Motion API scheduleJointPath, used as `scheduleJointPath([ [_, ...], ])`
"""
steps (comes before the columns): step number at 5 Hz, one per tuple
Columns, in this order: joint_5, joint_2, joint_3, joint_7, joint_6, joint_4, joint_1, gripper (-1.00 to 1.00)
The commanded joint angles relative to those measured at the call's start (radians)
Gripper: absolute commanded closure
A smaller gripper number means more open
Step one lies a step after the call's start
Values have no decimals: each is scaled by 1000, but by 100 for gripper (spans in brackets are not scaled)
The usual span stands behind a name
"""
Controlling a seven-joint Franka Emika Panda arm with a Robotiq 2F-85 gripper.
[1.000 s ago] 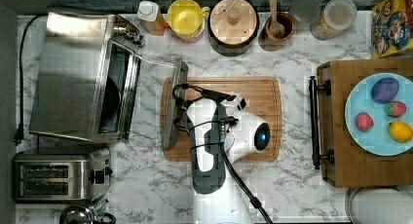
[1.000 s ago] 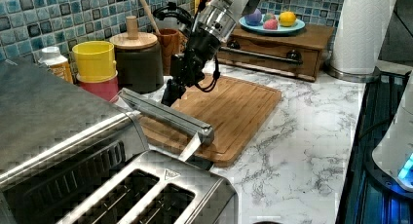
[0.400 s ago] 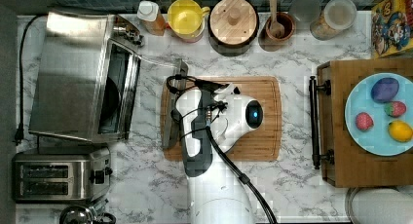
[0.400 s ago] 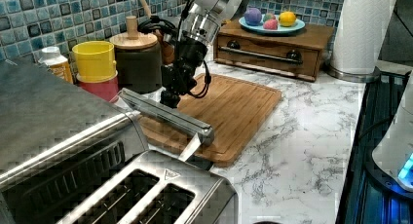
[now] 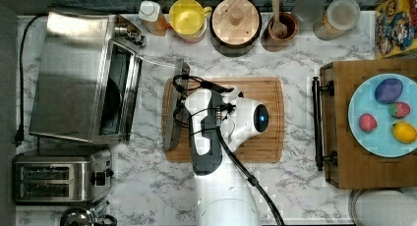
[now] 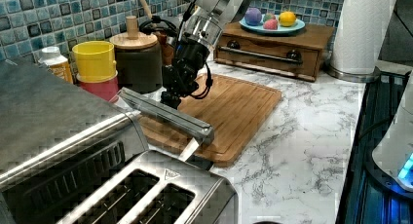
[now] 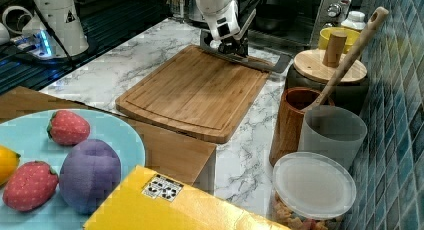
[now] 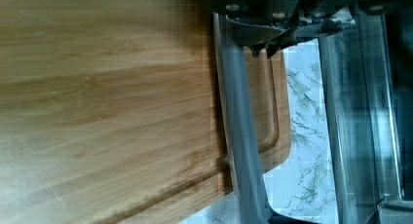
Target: Close the oven.
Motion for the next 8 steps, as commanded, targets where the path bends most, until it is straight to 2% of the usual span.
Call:
scheduleJointPath([
  [1, -34, -179, 103, 119, -82, 113, 73, 100],
  [2, -56, -215, 136, 155, -68, 139, 93, 100],
  [3, -122, -226, 160, 214, -31, 170, 125, 100],
  [5, -436, -249, 203, 485, 62, 215, 191, 100],
  [6, -571, -261, 240, 636, 71, 239, 189, 100],
  [7, -824, -256, 254, 910, 34, 298, 200, 100],
  [8, -1092, -173, 239, 1148, -149, 460, 236, 100],
])
